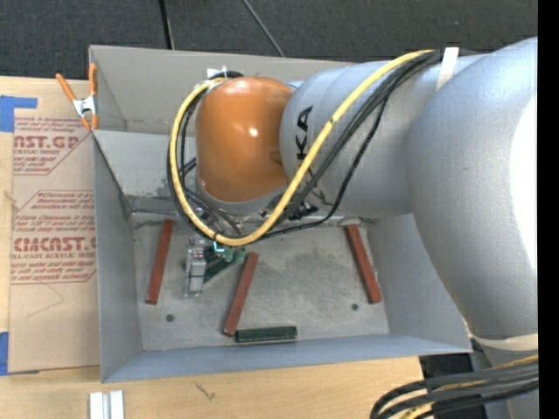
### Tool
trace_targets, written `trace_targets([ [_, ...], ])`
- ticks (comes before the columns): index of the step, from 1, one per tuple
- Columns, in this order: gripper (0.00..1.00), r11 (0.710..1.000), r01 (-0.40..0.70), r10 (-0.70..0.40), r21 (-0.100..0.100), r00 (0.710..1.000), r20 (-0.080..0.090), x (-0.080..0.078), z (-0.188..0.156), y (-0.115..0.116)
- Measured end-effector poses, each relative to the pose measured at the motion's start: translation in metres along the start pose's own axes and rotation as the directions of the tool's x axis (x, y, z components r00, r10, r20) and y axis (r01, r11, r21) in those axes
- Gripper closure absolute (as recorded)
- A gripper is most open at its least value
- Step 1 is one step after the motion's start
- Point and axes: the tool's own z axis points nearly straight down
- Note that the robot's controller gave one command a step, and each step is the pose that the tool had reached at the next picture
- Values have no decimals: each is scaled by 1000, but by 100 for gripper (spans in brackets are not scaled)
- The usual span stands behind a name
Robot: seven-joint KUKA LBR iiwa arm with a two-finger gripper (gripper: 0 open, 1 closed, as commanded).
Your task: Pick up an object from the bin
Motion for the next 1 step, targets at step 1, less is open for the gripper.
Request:
trace_targets([
  [1, 0, 1000, -2, 2, -2, 1000, 7, -2, -4, -1],
])
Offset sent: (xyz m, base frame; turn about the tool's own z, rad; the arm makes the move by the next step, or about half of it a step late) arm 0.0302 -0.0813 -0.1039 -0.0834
